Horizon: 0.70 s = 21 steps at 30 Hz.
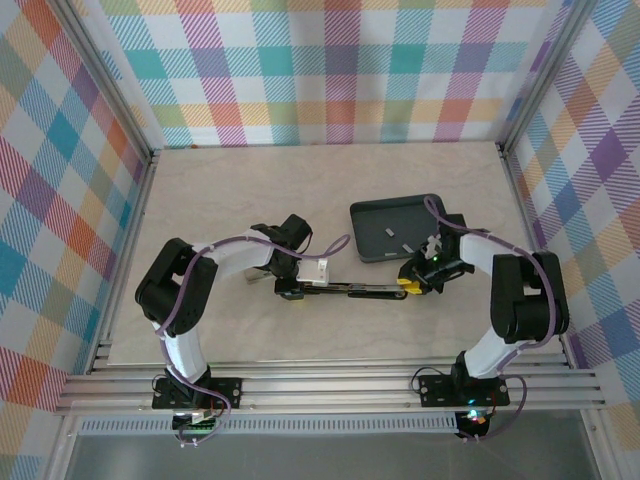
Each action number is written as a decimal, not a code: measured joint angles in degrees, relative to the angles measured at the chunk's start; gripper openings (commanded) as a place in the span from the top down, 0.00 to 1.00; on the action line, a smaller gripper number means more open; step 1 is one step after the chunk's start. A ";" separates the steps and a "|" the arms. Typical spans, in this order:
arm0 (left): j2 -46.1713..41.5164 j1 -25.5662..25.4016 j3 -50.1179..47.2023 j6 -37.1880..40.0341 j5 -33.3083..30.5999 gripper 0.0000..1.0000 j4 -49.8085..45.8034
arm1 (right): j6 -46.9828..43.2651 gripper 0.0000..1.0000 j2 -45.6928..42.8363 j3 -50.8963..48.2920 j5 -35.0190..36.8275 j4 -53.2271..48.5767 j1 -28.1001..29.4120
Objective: Load the staples into the stapler
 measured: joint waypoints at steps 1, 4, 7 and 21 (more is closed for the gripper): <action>0.00 0.00 0.00 0.00 0.00 0.63 -0.13 | 0.00 0.69 0.31 0.00 -0.15 0.11 0.11; 0.00 0.00 0.04 0.02 0.00 0.65 -0.57 | 0.00 0.68 0.63 0.00 -0.17 0.15 0.35; 0.00 0.00 0.17 0.28 0.02 0.69 -1.44 | 0.04 0.69 0.61 -0.22 -0.26 0.50 0.48; 0.72 -0.02 1.95 1.09 -0.07 0.71 -3.96 | 1.51 0.58 -4.55 -3.37 -1.22 1.51 1.11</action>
